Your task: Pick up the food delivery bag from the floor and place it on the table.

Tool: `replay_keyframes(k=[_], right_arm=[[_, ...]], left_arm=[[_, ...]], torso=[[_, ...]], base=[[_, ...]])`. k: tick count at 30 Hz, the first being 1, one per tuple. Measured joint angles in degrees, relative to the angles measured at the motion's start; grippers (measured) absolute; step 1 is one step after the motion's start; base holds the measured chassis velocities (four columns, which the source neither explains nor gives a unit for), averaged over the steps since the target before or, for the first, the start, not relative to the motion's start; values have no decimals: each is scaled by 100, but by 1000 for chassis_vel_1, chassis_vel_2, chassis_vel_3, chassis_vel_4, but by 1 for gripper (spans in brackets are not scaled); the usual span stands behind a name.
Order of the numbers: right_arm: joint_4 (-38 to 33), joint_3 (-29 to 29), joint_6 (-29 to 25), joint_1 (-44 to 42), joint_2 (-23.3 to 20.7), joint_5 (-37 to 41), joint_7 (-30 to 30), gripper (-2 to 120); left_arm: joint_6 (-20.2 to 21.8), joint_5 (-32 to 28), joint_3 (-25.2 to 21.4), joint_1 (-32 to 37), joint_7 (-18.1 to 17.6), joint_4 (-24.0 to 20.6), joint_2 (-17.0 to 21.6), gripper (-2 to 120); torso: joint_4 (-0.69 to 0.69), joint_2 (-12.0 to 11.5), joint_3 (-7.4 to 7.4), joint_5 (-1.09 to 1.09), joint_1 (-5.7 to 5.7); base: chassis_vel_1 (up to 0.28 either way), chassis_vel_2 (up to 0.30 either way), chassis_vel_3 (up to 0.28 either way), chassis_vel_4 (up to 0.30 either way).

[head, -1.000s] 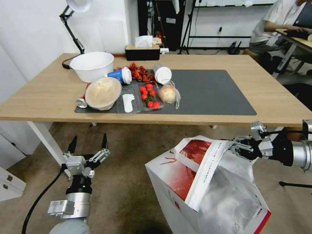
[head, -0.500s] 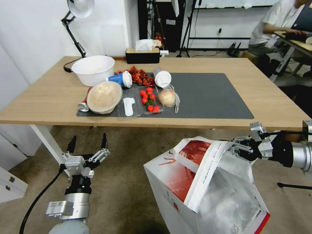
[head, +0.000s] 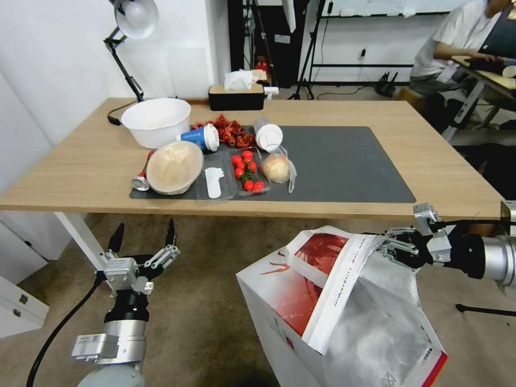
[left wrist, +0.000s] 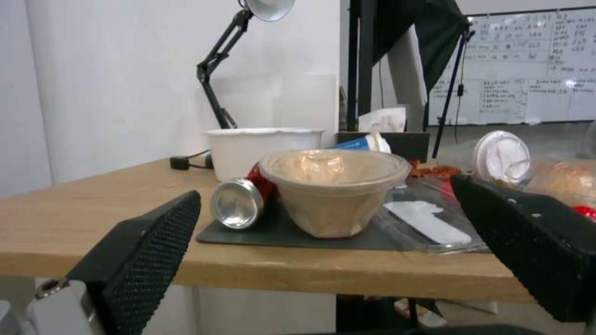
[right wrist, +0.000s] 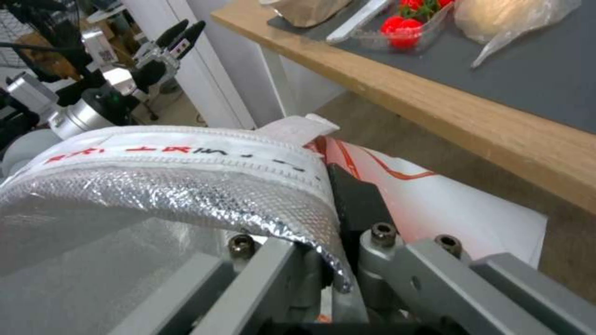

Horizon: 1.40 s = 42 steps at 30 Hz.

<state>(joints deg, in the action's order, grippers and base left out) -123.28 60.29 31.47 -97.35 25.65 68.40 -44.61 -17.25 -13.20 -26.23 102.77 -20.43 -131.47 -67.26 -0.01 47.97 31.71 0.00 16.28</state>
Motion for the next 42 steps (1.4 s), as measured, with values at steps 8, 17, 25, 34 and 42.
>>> replay_keyframes(k=[8,17,25,34,42], right_arm=[[-6,8,-9,-3,3,-1,-8,0],[-26,12,-24,-26,36,-23,-13,0],[-46,11,-40,-30,52,-40,-15,0],[-23,7,-41,0,63,-53,-28,0],[-23,4,-46,-22,65,-72,-37,0]], left_arm=[[-12,9,-6,8,-4,-2,-3,100],[-47,39,-7,24,-5,-2,-20,100],[-73,56,-7,41,-7,-1,-27,100],[-83,69,-11,48,-6,24,-27,100],[-83,75,-12,46,-7,20,-12,100]], torso=[[0,204,119,0,86],[1,430,246,0,183],[0,645,366,0,280],[0,869,494,0,376],[1,1104,627,0,476]], base=[[0,0,0,0],[0,0,0,0],[0,0,0,0],[0,0,0,0],[0,0,0,0]])
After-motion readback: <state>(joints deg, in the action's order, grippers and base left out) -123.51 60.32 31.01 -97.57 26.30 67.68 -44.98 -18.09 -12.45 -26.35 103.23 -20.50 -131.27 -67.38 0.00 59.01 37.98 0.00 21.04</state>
